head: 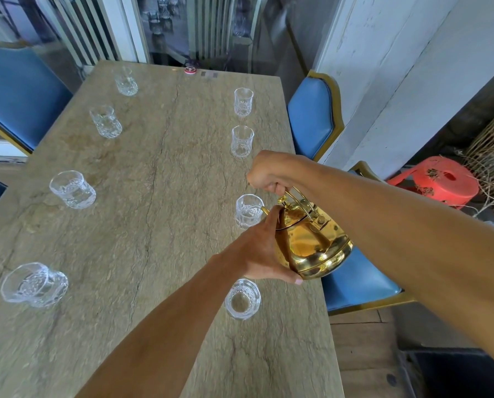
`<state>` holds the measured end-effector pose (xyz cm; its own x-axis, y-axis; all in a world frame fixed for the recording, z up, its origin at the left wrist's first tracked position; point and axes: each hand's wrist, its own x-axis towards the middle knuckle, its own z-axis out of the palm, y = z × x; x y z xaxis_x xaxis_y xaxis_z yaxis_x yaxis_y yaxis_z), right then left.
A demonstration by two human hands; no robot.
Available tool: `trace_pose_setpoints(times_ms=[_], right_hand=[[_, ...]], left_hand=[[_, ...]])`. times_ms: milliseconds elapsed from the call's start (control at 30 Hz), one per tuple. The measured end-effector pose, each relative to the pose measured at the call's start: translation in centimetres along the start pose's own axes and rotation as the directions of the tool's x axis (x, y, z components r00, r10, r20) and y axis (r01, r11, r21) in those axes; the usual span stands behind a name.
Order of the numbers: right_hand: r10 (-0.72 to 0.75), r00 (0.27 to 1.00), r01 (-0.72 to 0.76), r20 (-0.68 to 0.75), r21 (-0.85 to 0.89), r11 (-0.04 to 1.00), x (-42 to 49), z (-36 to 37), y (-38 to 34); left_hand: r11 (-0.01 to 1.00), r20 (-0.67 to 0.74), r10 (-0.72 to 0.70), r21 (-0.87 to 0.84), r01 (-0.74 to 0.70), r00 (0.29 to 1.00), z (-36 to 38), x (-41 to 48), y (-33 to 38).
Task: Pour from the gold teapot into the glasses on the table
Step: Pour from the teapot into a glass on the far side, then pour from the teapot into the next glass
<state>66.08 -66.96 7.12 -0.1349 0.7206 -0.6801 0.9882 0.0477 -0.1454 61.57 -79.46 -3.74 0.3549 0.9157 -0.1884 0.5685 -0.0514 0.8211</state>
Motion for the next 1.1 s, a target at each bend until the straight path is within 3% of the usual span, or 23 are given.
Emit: trace_pose_setpoints(times_ms=[467, 833, 1100], right_hand=[[-0.026, 0.999, 0.029, -0.037, 0.077, 0.997, -0.5, -0.3, 0.5], [-0.063, 0.986, 0.12, -0.154, 0.394, 0.911, -1.4, -0.4, 4.1], [-0.058, 0.98, 0.152, -0.188, 0.533, 0.832, -2.7, -1.0, 6.7]], left_hand=[[0.999, -0.002, 0.023, 0.032, -0.023, 1.0, -0.2, 0.3, 0.1], [0.976, -0.037, 0.059, 0.211, -0.05, 0.998, -0.3, 0.9, 0.4], [0.955, -0.01, 0.135, 0.266, -0.127, 0.991, 0.1, 1.6, 1.0]])
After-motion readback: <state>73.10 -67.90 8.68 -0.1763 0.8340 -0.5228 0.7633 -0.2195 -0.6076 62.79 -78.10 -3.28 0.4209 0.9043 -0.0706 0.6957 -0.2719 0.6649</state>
